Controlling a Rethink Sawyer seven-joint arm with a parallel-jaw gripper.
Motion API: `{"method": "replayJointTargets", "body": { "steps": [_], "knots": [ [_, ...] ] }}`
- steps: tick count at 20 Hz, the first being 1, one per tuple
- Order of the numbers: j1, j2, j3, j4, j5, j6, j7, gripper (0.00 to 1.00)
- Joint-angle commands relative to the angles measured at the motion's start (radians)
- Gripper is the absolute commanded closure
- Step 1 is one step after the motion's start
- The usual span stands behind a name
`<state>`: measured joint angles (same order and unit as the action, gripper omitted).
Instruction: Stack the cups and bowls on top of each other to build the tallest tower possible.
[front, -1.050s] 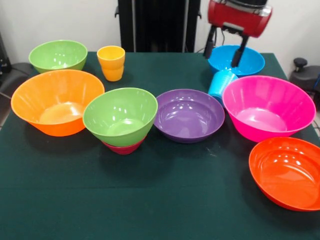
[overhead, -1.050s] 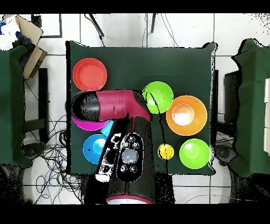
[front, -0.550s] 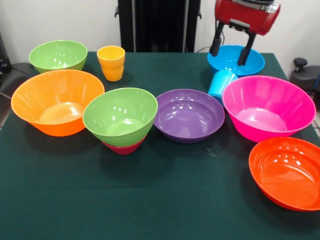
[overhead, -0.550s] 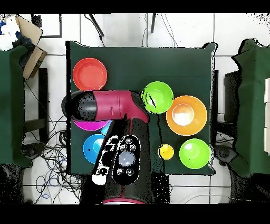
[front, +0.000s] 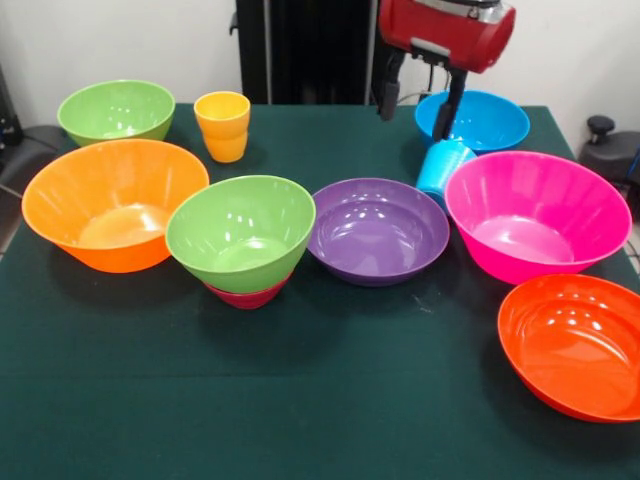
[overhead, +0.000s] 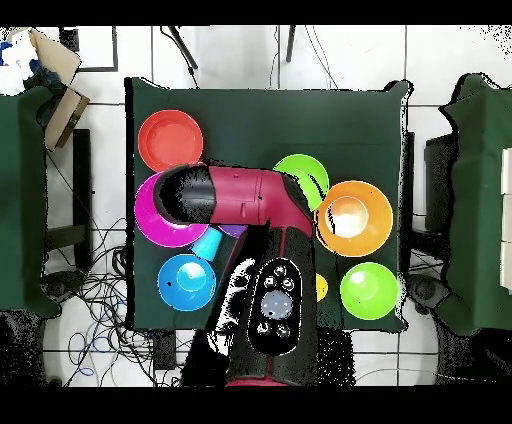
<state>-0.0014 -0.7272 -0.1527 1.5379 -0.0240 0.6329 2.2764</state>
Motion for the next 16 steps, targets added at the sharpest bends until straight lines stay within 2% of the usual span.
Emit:
{"method": "replayJointTargets", "body": {
  "steps": [1,4,7,13,16],
  "knots": [
    [0.001,-0.021,0.008,0.075,0.072,-0.006,0.21,0.0],
    [0.034,0.023,-0.016,0.049,0.11,0.024,0.258,0.0],
    [0.096,0.073,-0.079,0.009,0.156,0.049,0.36,0.0],
    [0.102,0.106,-0.124,-0.011,0.202,0.007,0.357,0.0],
    [0.074,0.117,-0.107,0.019,0.206,-0.083,0.324,0.0]
  ]
}}
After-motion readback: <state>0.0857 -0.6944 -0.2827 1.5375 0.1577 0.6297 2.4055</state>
